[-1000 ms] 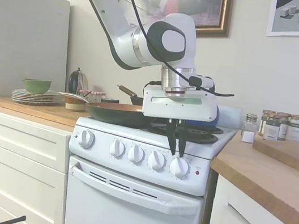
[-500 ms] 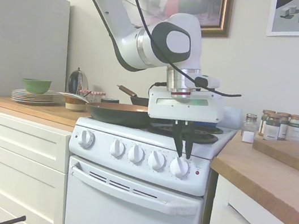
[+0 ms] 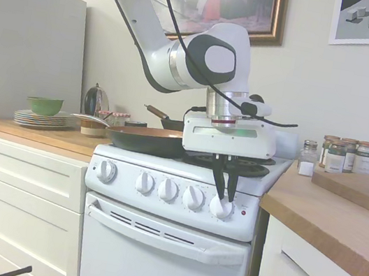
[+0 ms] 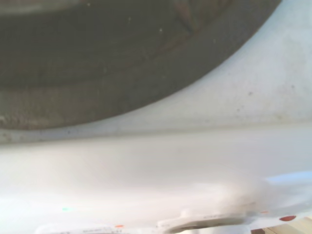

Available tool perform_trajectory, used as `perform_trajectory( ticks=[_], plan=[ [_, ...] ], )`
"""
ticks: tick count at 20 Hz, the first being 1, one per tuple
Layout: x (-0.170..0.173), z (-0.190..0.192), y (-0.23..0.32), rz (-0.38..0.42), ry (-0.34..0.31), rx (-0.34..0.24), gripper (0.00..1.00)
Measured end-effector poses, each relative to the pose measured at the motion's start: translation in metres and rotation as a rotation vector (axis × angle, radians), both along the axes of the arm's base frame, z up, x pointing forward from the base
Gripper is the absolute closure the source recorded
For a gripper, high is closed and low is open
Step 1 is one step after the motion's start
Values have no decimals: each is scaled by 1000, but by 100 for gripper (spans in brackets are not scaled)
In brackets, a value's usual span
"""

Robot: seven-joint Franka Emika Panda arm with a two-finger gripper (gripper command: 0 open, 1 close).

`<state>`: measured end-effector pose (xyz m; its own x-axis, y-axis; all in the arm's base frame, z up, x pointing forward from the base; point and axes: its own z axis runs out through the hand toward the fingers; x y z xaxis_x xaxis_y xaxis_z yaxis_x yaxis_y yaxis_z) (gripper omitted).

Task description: Turn on the stove on the bottom right

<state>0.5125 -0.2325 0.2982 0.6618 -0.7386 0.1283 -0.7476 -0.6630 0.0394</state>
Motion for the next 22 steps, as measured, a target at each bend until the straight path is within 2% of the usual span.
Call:
perform_trajectory(
  ticks=[22],
  plan=[
    [4,-8,26,9,13,30,100]
  ],
)
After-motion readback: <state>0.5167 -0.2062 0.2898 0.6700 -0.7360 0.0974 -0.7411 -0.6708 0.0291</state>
